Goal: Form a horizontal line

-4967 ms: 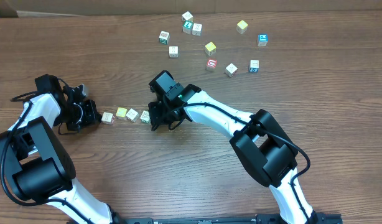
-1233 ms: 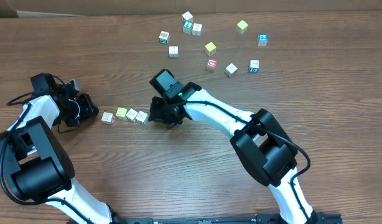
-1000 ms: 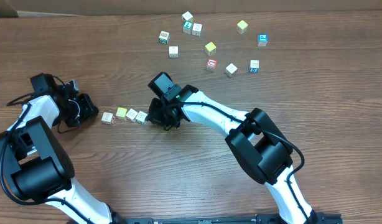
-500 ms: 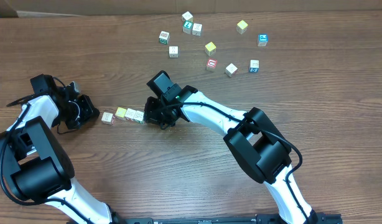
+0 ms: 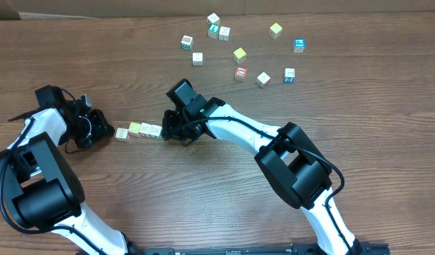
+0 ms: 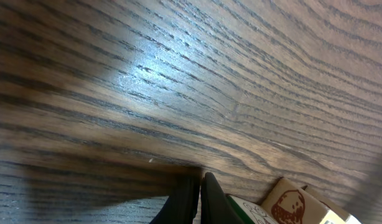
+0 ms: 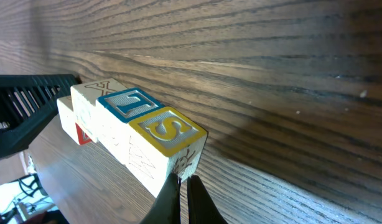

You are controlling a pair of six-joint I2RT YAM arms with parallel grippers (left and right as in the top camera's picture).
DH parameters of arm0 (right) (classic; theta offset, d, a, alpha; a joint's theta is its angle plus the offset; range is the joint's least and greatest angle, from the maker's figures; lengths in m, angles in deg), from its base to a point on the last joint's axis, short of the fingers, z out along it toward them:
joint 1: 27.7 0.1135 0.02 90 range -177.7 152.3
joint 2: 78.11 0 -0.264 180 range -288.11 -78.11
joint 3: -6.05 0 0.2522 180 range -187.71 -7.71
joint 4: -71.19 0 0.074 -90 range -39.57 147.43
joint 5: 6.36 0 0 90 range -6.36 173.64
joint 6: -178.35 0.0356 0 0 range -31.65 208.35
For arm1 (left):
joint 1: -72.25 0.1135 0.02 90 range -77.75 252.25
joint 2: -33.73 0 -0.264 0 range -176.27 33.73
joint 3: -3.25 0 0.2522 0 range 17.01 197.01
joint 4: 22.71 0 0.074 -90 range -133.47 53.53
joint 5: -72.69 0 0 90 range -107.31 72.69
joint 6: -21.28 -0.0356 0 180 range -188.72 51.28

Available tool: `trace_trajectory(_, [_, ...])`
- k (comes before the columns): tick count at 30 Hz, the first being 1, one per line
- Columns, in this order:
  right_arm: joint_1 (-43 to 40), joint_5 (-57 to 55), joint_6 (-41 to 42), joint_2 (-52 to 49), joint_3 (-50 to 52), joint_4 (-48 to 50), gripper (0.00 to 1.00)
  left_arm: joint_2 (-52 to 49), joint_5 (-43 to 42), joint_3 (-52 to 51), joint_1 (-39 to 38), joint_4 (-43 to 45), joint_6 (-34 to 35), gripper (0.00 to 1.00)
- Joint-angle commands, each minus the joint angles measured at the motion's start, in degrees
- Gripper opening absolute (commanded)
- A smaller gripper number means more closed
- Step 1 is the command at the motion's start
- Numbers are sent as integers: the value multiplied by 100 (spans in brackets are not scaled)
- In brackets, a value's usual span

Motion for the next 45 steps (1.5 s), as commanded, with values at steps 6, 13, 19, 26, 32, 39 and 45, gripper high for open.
trace_trajectory(6, [-354,-466,-662,-59,-133,-612,4,-372,1344,164,68,-501,-101,4])
trace_trajectory(13, [-841,-890,-1510,-59,-136,-1974,4,-321,1475,855,57,-1558,-271,4])
trace_trajectory(19, [-1244,-1008,-1521,-59,-136,-2535,4,-258,1399,870,-48,-2262,-734,4])
trace_trajectory(26, [-1346,-1008,-1521,-59,-136,-2529,4,-258,964,868,-562,-2074,-1193,4])
trace_trajectory(32, [-1335,-1008,-1519,-59,-136,-2490,4,-258,1097,868,-1137,-1808,-1425,4])
trace_trajectory(39, [-1335,-1008,-1523,-59,-136,-2520,4,-258,2035,868,-1364,-1956,-1191,4])
trace_trajectory(45, [-1335,-1010,-1523,-59,-136,-2529,4,-258,2177,868,-1248,-1961,-1005,4])
